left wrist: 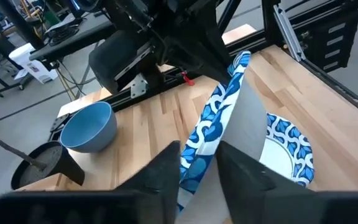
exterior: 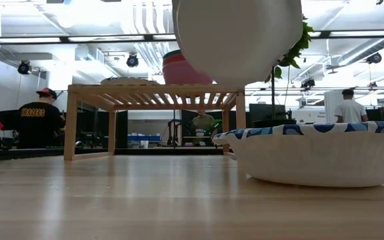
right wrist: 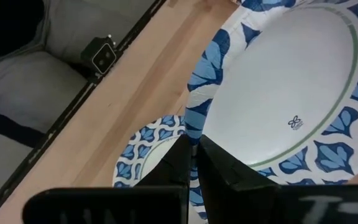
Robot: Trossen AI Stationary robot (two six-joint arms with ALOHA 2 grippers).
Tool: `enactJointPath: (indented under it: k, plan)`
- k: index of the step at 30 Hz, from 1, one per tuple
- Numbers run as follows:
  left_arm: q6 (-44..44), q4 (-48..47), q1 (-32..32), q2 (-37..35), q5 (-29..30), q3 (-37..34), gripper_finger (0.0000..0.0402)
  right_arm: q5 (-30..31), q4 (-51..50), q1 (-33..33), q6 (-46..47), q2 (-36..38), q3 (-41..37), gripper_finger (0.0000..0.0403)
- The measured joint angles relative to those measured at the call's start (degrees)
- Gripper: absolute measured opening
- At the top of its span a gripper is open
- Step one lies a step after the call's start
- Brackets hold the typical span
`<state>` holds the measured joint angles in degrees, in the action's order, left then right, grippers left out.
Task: Place and stack bowls onto a shelf
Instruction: Stack the white bowl on the top of the other white bowl on the shelf
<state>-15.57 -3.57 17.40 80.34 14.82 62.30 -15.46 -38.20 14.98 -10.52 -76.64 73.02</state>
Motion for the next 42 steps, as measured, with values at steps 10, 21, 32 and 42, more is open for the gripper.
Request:
enactJointPath:
  k: [10,21,32,42]
  plan:
    - [0.4,-0.1,0.0,0.0,0.0,0.0,0.0002,0.0,0.0,0.0,2.8,0.0,0.0,0.0038]
    - [2.3,-6.0,0.2,-5.2,2.7,1.1,0.0000,0.7,-1.2,0.0,5.5,6.6,0.7,0.0105]
    - [5.1,-21.3,0.6,-13.4,22.1,6.9,0.0000,12.3,-1.2,0.0,8.0,19.0,-1.7,0.0102]
    - [-1.3,-35.6,0.3,-14.2,33.2,20.6,0.0000,12.6,9.7,0.0,8.0,24.9,-14.4,0.0102]
